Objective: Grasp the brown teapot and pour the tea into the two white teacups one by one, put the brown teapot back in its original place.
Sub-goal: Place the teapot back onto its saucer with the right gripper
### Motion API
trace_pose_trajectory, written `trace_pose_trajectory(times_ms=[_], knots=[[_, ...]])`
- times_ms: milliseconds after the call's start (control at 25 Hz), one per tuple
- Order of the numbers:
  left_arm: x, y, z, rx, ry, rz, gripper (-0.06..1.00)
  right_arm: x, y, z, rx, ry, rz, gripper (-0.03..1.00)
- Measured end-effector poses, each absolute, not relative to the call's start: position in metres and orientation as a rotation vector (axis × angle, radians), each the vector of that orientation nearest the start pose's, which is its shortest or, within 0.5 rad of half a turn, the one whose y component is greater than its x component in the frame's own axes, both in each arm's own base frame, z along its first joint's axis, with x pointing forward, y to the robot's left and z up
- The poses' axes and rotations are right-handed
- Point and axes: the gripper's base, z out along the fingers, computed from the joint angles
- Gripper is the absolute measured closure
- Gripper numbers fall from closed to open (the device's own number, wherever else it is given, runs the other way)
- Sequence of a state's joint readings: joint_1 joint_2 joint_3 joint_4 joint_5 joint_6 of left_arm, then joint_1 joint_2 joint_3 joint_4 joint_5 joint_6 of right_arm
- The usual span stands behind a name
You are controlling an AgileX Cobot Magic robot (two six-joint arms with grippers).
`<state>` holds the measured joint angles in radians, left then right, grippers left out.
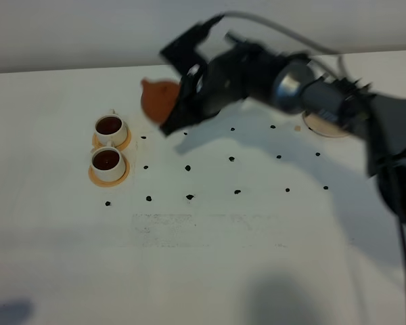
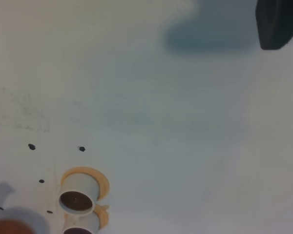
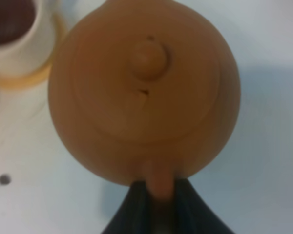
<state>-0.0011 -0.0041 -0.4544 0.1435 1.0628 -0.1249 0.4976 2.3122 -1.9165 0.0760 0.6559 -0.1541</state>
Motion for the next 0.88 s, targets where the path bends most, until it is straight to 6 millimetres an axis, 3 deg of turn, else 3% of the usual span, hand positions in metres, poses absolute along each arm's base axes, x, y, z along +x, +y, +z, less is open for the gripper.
trace_pose_trajectory(times_ms=[240, 480, 600, 720, 880], knots=[[-0.001, 0.011, 0.265, -0.132, 2.076, 0.096, 0.63, 0.466, 0.181, 0.221, -0.581, 2.447, 0.182, 0.88], [-0.001, 0.011, 0.265, -0.132, 2.076, 0.096, 0.63, 0.451, 0.101, 0.249, -0.375, 2.401, 0.118, 0.88], [-0.001, 0.011, 0.265, -0.132, 2.076, 0.096, 0.63, 0.439, 0.068, 0.245, -0.281, 2.376, 0.085, 0.88], [-0.001, 0.011, 0.265, -0.132, 2.076, 0.096, 0.63, 0.429, 0.039, 0.223, -0.181, 2.408, 0.058, 0.88], [-0.001, 0.011, 0.265, -0.132, 2.076, 0.096, 0.63, 0.412, 0.019, 0.189, -0.077, 2.474, 0.048, 0.88]])
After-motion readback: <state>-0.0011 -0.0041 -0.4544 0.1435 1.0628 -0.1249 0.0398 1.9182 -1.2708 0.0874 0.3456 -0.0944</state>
